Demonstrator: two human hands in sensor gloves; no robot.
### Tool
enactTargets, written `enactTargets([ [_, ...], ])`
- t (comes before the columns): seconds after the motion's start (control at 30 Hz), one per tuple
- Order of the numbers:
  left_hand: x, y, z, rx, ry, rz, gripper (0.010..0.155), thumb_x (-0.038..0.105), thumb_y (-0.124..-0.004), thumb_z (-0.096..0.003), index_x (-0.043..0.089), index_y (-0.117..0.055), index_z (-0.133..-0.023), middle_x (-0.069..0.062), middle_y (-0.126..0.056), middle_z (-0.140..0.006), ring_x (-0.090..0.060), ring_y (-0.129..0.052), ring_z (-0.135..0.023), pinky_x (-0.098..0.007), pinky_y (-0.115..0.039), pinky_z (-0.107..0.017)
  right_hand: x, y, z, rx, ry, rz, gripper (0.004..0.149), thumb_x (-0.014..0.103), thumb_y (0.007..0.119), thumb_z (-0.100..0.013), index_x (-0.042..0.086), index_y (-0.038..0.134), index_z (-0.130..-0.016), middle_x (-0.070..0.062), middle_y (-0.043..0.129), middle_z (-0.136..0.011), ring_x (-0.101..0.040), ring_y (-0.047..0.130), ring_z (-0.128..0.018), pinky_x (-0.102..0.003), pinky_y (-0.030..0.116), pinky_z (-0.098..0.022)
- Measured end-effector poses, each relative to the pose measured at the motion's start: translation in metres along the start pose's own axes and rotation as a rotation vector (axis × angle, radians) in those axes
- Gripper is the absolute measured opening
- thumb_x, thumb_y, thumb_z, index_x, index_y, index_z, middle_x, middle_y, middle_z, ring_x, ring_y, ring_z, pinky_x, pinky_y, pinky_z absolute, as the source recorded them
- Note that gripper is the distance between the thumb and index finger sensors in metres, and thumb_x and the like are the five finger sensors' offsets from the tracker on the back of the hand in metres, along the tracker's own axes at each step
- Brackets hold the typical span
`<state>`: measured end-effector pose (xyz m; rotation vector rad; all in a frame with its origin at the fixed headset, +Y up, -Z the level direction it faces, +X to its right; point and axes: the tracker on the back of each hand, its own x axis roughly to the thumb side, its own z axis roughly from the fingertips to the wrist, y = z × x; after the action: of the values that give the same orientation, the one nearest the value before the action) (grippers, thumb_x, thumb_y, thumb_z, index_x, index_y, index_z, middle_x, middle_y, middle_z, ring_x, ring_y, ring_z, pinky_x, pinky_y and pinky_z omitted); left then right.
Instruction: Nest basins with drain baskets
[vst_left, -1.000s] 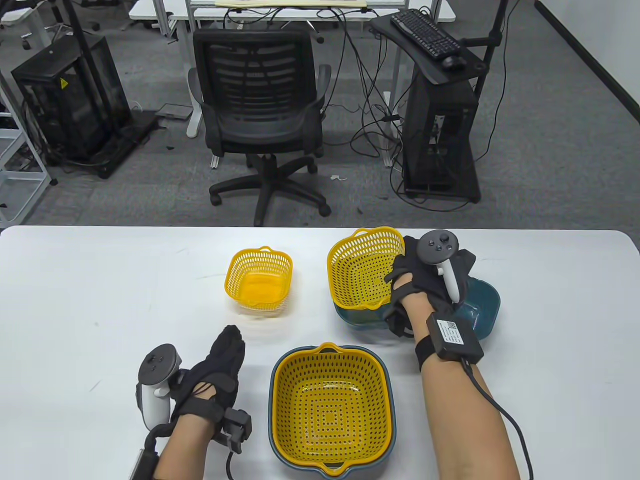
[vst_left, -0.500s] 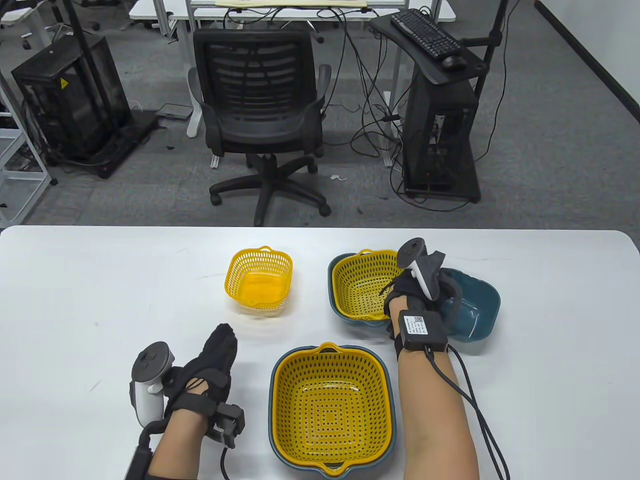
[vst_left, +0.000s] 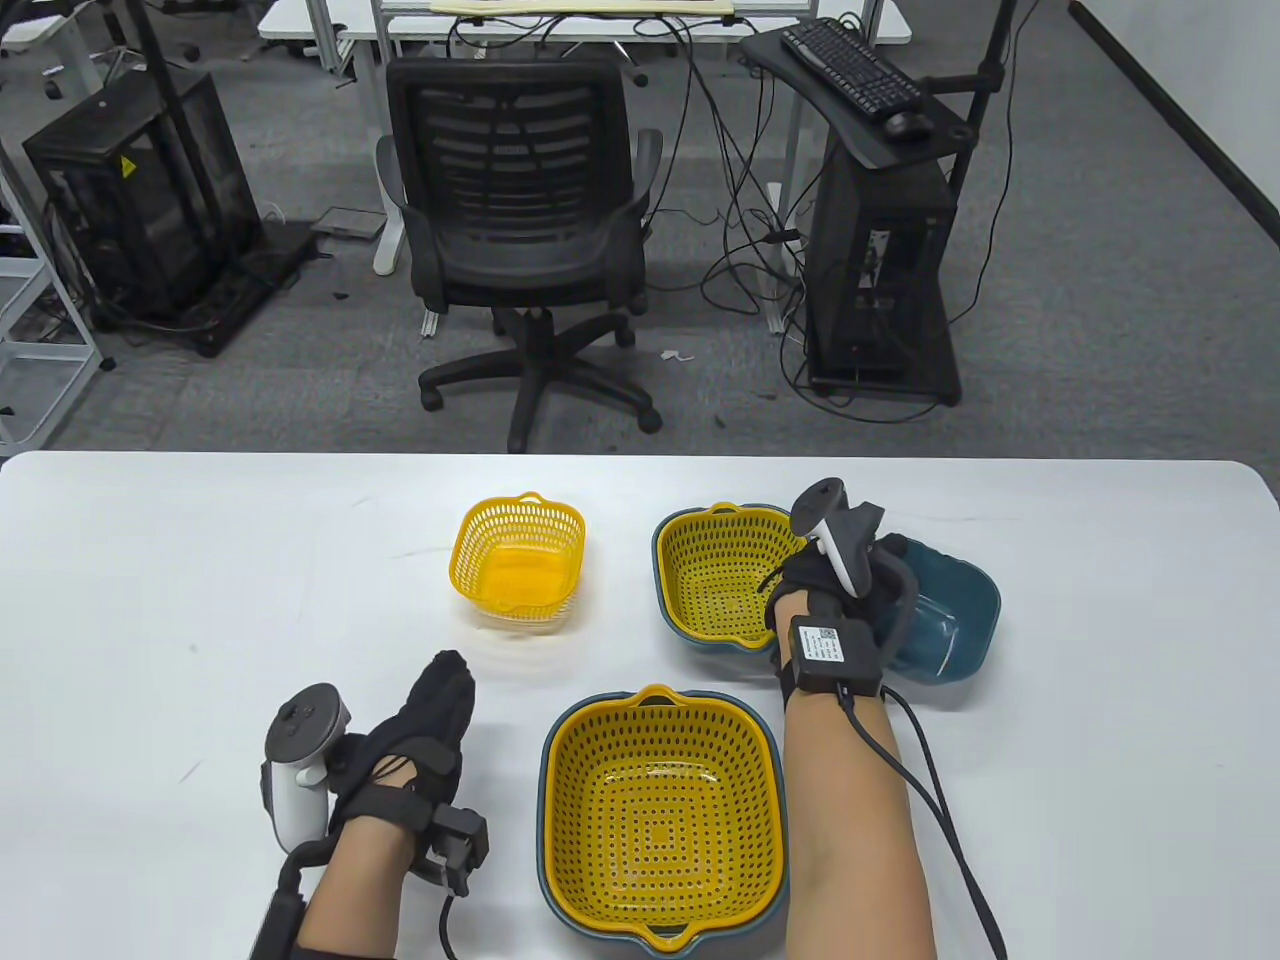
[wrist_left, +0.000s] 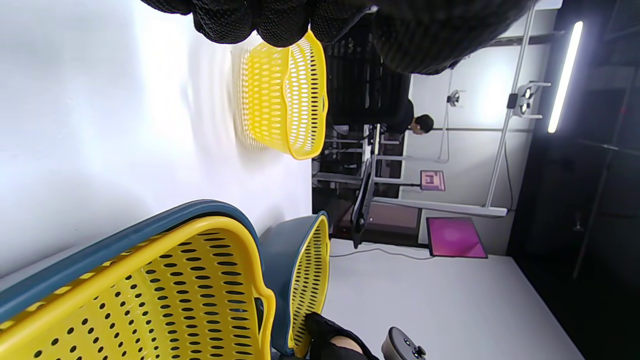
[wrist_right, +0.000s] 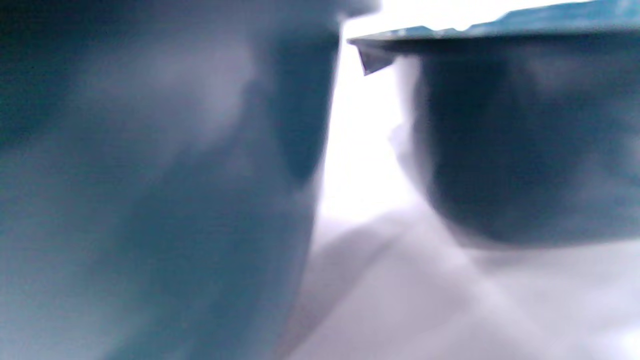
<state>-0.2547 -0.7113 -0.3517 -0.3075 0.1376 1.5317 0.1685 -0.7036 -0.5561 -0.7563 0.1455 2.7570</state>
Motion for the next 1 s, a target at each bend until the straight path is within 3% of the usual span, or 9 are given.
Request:
enactTargets([
  [0.1,0.0,0.0,0.0,0.004,0.002,0.004,0.073,0.048,-0.069,-0.0529,0.023,-0.039,-0.115,-0.012,-0.038,-0.118,-0.042,-0.046,-0.107,-0.057,-0.044,-0.074,0.002,-0.008,0.001,0.024,-0.012,-0.059,0.047,0.034,0.085,-0.048,0.01,0.082,-0.088,-0.013,0.039,-0.115,-0.051,0.027,-0.1,-0.076,0.037,-0.062],
  [0.17,0.0,-0.001,-0.001,-0.002,0.004,-0.001,0.073,0.047,-0.069,-0.053,0.023,-0.038,-0.115,-0.012,-0.038,-0.118,-0.042,-0.046,-0.107,-0.057,-0.044,-0.074,0.004,-0.016,0.006,-0.029,0.002,-0.103,0.041,0.032,0.084,-0.048,0.007,0.088,-0.08,-0.015,0.047,-0.113,-0.052,0.034,-0.099,-0.074,0.041,-0.062],
  [0.3,-0.001,-0.002,-0.001,-0.017,0.008,-0.001,0.073,0.047,-0.069,-0.053,0.023,-0.038,-0.115,-0.013,-0.037,-0.118,-0.042,-0.046,-0.107,-0.057,-0.044,-0.074,0.009,-0.039,0.012,-0.055,0.002,-0.045,0.04,0.033,0.083,-0.047,0.008,0.087,-0.079,-0.014,0.054,-0.11,-0.05,0.047,-0.094,-0.066,0.053,-0.059],
  [0.37,-0.001,0.0,-0.001,-0.013,0.009,0.009,0.074,0.047,-0.069,-0.053,0.022,-0.038,-0.115,-0.013,-0.037,-0.118,-0.043,-0.046,-0.107,-0.057,-0.044,-0.074,0.008,-0.05,0.015,-0.056,-0.017,-0.095,0.04,0.033,0.083,-0.047,0.008,0.084,-0.079,-0.013,0.061,-0.106,-0.047,0.061,-0.085,-0.059,0.063,-0.054],
  [0.47,-0.001,0.001,-0.001,-0.01,0.008,0.017,0.073,0.048,-0.068,-0.053,0.023,-0.038,-0.115,-0.012,-0.037,-0.118,-0.043,-0.046,-0.107,-0.057,-0.044,-0.074,0.007,-0.076,0.021,-0.061,-0.074,-0.155,0.04,0.031,0.081,-0.048,0.008,0.08,-0.08,-0.013,0.068,-0.099,-0.03,0.092,-0.053,-0.046,0.082,-0.031],
  [0.67,-0.003,0.001,-0.002,-0.011,0.015,0.016,0.074,0.047,-0.068,-0.053,0.022,-0.038,-0.115,-0.013,-0.037,-0.118,-0.043,-0.046,-0.107,-0.057,-0.044,-0.074,-0.005,-0.119,0.039,0.066,-0.17,-0.306,0.043,0.03,0.082,-0.048,0.006,0.078,-0.083,-0.018,0.068,-0.098,-0.026,0.097,-0.041,-0.04,0.086,-0.021],
  [0.87,-0.004,0.0,-0.002,-0.016,0.026,0.013,0.074,0.047,-0.068,-0.0531,0.022,-0.037,-0.115,-0.013,-0.037,-0.118,-0.044,-0.046,-0.107,-0.057,-0.044,-0.074,-0.021,-0.127,0.086,0.209,-0.322,-0.396,0.05,0.029,0.083,-0.047,0.001,0.072,-0.087,-0.024,0.065,-0.097,-0.023,0.098,-0.03,-0.037,0.088,-0.015],
  [1.0,-0.005,0.0,-0.002,-0.019,0.029,0.011,0.074,0.047,-0.068,-0.053,0.022,-0.037,-0.115,-0.013,-0.036,-0.118,-0.044,-0.046,-0.107,-0.057,-0.044,-0.074,-0.042,-0.105,0.132,0.152,-0.426,-0.481,0.053,0.028,0.086,-0.045,0.0,0.074,-0.088,-0.025,0.067,-0.097,-0.022,0.1,-0.025,-0.035,0.089,-0.011],
])
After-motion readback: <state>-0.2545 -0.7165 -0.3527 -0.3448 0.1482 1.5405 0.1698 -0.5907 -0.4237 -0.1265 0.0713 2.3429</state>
